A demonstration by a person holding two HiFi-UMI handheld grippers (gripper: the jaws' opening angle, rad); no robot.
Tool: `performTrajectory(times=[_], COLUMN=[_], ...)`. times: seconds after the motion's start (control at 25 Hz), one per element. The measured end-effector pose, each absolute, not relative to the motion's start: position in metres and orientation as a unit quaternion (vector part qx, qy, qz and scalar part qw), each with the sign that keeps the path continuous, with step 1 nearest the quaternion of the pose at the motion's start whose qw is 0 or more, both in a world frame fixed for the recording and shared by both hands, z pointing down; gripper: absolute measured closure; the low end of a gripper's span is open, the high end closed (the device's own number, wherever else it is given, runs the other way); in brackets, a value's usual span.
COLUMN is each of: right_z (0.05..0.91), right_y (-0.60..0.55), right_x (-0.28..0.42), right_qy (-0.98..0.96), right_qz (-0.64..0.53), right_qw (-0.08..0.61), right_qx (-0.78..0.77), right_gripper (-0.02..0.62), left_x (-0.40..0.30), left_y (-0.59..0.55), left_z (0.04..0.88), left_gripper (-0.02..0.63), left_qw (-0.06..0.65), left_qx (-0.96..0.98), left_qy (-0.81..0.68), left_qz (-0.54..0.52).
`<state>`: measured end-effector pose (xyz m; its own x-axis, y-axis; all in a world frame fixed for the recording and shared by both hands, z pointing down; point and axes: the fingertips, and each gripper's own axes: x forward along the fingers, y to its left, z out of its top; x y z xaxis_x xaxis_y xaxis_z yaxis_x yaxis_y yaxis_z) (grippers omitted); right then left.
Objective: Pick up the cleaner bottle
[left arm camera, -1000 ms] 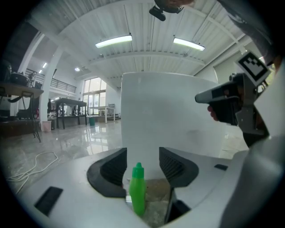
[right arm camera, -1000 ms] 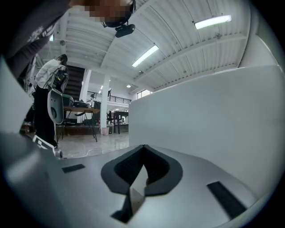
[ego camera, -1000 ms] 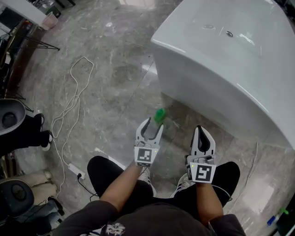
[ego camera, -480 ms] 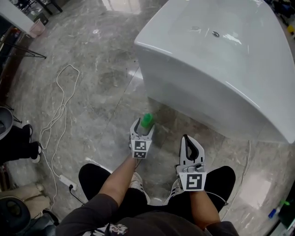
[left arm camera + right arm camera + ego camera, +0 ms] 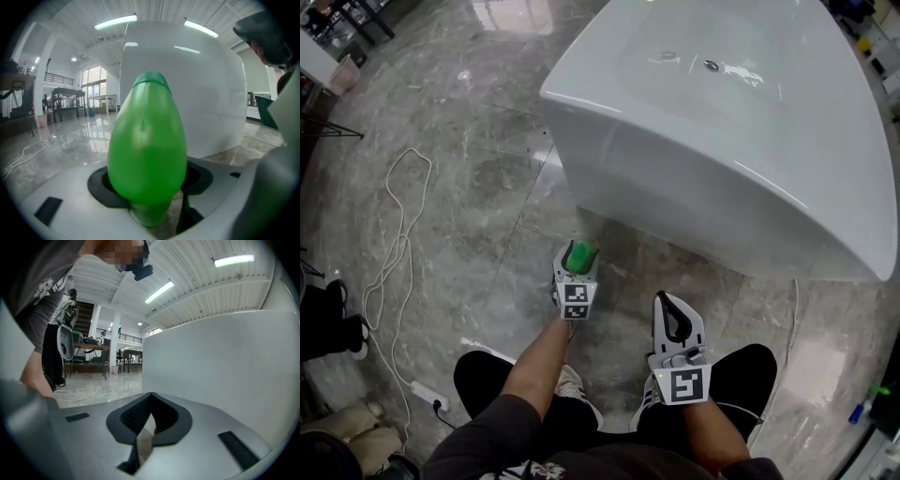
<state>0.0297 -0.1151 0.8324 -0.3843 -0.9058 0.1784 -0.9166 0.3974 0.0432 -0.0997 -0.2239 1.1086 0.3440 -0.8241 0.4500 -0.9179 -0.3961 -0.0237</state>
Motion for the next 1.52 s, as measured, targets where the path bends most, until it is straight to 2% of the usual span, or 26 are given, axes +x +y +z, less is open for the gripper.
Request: performTrajectory(times=[0.08,0.16,0.44,0.68,0.88,1.52], right_z=[0.833,0.834,0.831,0.814,0.749,0.348], right_y=[-0.115,-0.114,-0.116,-0.12,-0.127,-0.101], right_x=[0.031,0.033,0.038,0.049,0.064,0.136], right_qy=[-0.831,-0.829,-0.822,-0.811,-0.801,-0.777], right_qz=[0.028,0.027,0.026,0.038,0.038,0.024], right_qw=[0.087,0.087,0.088,0.086,0.092,0.076], right_qx=[0.549,0.552,0.562,0.577,0.591,0.624], right_gripper=[0.589,0.589,0.589,0.589,0.589,0.589], left_x=[-0.099,-0.098,-0.091,-0.083,-0.077,-0.021], left_y=[-0.228,-0.231,-0.238,-0.244,-0.241,-0.172], left_z=[1.109,1.108,1.09,1.014,0.9,0.429], left_gripper=[0.384,0.416,0.422,0.422,0.423,0.423], left_qw=[0.114,0.114,0.113,0.094,0.077,0.077], left_qx=[0.81,0.81,0.814,0.819,0.824,0.832], left_qy=[-0.541,-0.541,-0.534,-0.541,-0.542,-0.538], left_qz=[0.197,0.196,0.197,0.165,0.143,0.108])
